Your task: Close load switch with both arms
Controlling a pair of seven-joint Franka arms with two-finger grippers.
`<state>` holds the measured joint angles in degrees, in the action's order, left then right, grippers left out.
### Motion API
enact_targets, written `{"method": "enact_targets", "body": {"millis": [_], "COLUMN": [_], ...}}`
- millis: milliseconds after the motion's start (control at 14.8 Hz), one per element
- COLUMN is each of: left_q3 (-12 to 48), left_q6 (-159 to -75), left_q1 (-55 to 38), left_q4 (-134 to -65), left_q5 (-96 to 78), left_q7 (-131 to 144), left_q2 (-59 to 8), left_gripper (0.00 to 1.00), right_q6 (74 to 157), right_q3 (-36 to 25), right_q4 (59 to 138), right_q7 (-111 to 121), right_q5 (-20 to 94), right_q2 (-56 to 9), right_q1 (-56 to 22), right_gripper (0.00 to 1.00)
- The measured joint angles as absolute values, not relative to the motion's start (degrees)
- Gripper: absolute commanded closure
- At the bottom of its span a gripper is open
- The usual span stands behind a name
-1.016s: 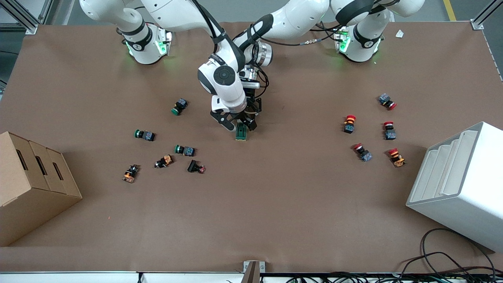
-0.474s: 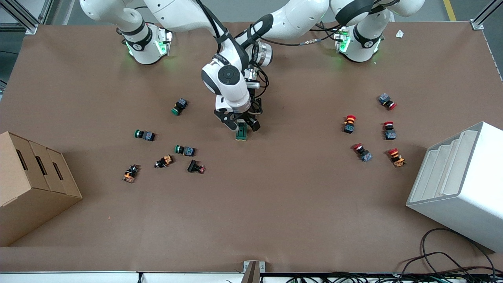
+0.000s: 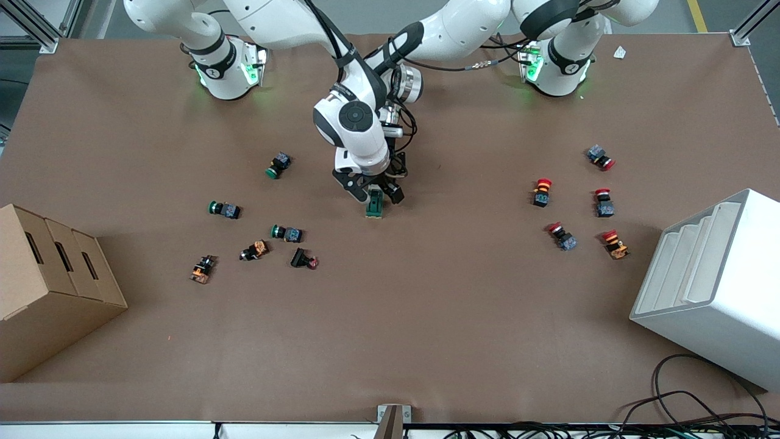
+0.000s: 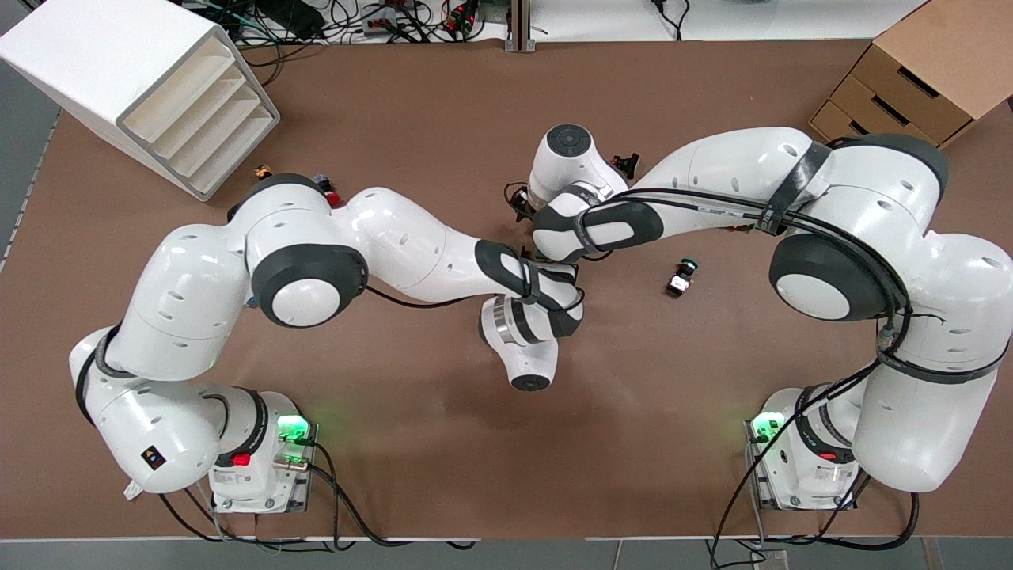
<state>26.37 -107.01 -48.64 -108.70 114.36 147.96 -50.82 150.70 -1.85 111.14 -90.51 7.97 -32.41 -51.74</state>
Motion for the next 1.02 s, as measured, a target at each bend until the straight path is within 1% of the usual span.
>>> {"method": "enact_targets", "body": {"millis": [271,542,812,1016], "left_q3": [26.4,26.4,26.4,26.4], "left_q6": [-107.0,-107.0,-107.0,-107.0], "left_q1": [-48.6,-48.6,-48.6,-48.6], "left_q4": [-108.7,-108.7,-108.7,-108.7], "left_q5": [114.4,114.4,114.4,114.4], "left_q7": [148.0,148.0,148.0,148.0], "left_q2": [-50.8,-50.8,-50.8,-50.8], "left_gripper": [0.0,0.0,0.0,0.0], "right_q6": [149.1,143.6,144.4,144.6], "right_q3": [-1.9,-2.0,-2.6,-2.6], "right_q4": [110.2,106.5,103.2,102.1], "right_q7": [-90.7,-89.9,-86.0,-85.0], "right_q5": [8.4,8.7,8.7,8.7], "right_q2": [-32.4,-32.3,-32.9,-33.7], "right_q1": [-51.5,-50.2,-47.1,-46.5], "right_gripper": [0.0,0.0,0.0,0.0]}}
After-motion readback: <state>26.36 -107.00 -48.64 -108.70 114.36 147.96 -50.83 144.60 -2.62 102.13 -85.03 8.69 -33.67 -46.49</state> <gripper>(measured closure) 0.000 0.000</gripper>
